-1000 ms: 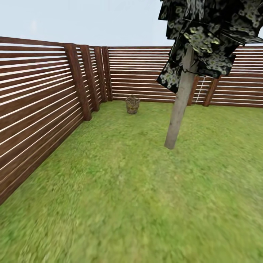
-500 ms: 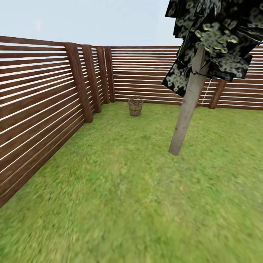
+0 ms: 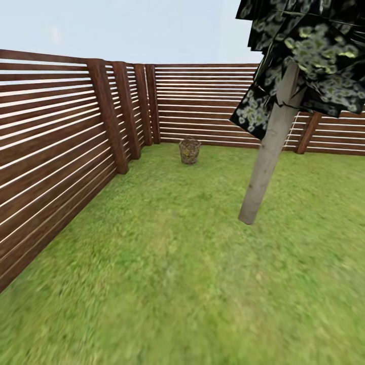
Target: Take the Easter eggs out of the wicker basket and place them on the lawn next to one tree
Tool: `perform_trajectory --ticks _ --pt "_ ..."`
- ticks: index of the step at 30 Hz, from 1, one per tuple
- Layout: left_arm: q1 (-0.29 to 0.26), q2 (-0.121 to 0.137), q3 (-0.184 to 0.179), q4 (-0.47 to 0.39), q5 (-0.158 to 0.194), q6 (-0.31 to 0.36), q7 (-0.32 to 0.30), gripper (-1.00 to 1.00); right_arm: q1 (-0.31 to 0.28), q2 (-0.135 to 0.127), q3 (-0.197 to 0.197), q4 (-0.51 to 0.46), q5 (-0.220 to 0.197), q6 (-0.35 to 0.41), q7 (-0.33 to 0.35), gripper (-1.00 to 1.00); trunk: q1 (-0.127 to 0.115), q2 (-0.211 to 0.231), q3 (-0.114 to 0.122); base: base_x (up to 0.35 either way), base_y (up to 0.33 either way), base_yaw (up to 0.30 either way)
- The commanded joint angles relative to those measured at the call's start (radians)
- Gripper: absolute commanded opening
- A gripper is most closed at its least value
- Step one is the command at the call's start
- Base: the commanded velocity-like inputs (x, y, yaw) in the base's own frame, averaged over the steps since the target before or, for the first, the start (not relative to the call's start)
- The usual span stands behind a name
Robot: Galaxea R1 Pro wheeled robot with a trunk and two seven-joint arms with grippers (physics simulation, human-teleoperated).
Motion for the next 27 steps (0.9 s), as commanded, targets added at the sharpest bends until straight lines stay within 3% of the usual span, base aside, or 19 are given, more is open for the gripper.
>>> perform_trajectory --ticks 1,27 --pt "0.0 0.0 0.008 -0.001 -0.002 0.004 0.003 1.0 -0.002 0.0 0.003 0.005 0.006 -0.005 -0.007 1.0 0.001 0.0 -0.001 0.339 0.0 0.0" --pt "0.0 0.0 0.007 -0.001 -0.002 0.004 0.003 1.0 -0.002 -0.004 0.003 0.005 0.004 -0.007 -0.007 1.0 0.001 0.0 -0.001 0.339 0.0 0.0"
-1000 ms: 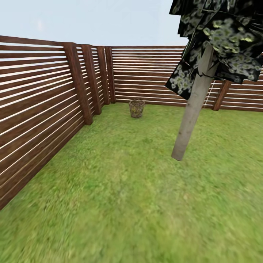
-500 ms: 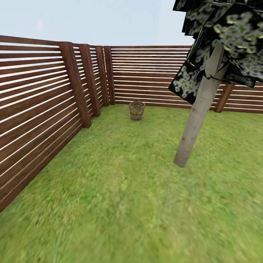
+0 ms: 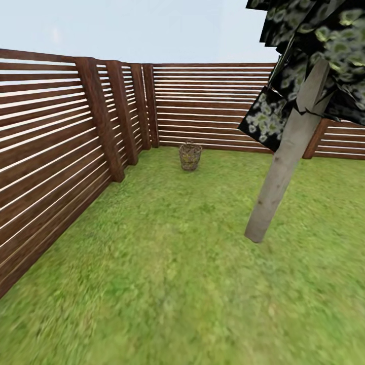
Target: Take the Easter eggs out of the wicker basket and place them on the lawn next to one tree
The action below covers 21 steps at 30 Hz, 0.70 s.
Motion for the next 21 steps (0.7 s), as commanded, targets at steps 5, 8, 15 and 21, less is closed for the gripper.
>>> perform_trajectory --ticks 5,8,15,21 --pt "0.0 0.0 0.008 -0.001 -0.002 0.004 0.003 1.0 -0.002 0.0 0.003 0.005 0.006 -0.005 -0.007 1.0 0.001 0.0 -0.001 0.339 0.0 0.0" --pt "0.0 0.0 0.007 -0.001 -0.002 0.004 0.003 1.0 -0.002 0.001 0.003 0.005 0.006 -0.005 -0.007 1.0 0.001 0.0 -0.001 0.339 0.0 0.0" --pt "0.0 0.0 0.007 -0.001 -0.002 0.005 0.003 1.0 -0.002 0.003 0.003 0.005 0.005 -0.004 -0.007 1.0 0.001 0.0 -0.001 0.339 0.0 0.0" --pt "0.0 0.0 0.007 -0.001 -0.002 0.005 0.003 1.0 -0.002 0.001 0.003 0.005 0.005 0.002 -0.007 1.0 0.001 0.0 -0.001 0.339 0.0 0.0"
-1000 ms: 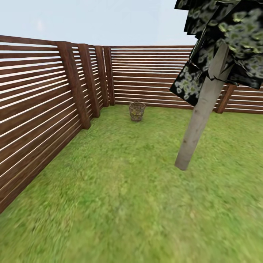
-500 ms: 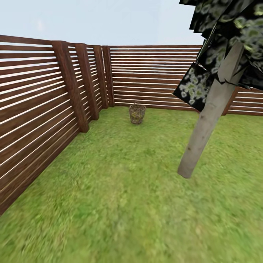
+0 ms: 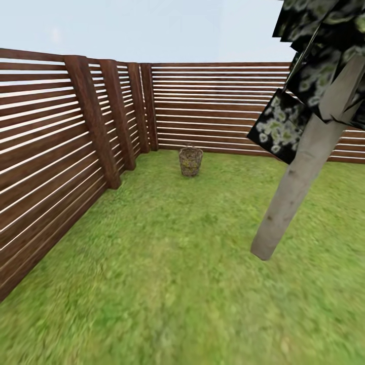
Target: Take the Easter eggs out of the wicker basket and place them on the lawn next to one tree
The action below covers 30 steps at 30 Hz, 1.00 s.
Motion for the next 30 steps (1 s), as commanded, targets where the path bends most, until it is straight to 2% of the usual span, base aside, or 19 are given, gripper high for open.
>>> perform_trajectory --ticks 1,30 --pt "0.0 0.0 0.008 -0.001 -0.002 0.004 0.003 1.0 -0.002 0.0 0.003 0.005 0.006 -0.006 -0.007 1.0 0.001 0.0 -0.001 0.339 0.0 0.0" --pt "0.0 0.0 0.008 -0.001 -0.002 0.003 0.003 1.0 -0.002 0.003 0.003 0.004 0.007 -0.013 -0.007 1.0 0.001 0.0 -0.001 0.339 0.0 0.0"
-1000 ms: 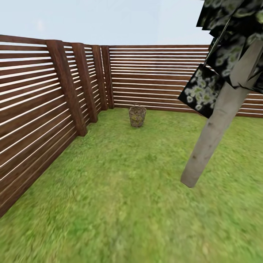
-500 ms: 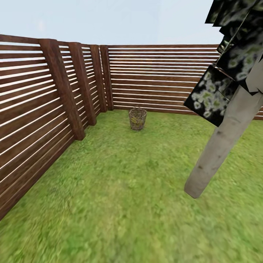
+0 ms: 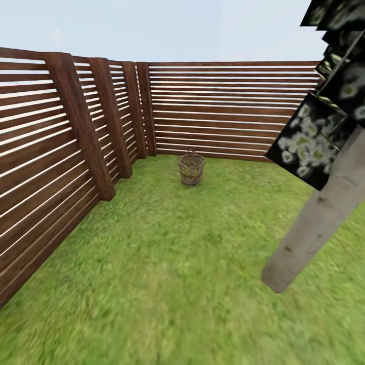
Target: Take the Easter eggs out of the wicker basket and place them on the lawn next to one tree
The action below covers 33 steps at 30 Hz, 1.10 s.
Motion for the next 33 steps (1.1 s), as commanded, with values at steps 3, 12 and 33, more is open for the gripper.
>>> perform_trajectory --ticks 3,12,33 --pt "0.0 0.0 0.008 -0.001 -0.002 0.004 0.003 1.0 -0.002 -0.002 0.003 0.005 0.005 -0.004 -0.007 1.0 0.001 0.0 -0.001 0.339 0.0 0.0" --pt "0.0 0.0 0.008 -0.001 -0.002 0.004 0.003 1.0 -0.002 -0.002 0.003 0.005 0.005 -0.005 -0.007 1.0 0.001 0.0 -0.001 0.339 0.0 0.0" --pt "0.0 0.0 0.009 -0.001 -0.002 0.003 0.004 1.0 -0.002 -0.004 0.003 0.005 0.004 -0.005 -0.007 1.0 0.001 0.0 -0.001 0.339 0.001 0.0"
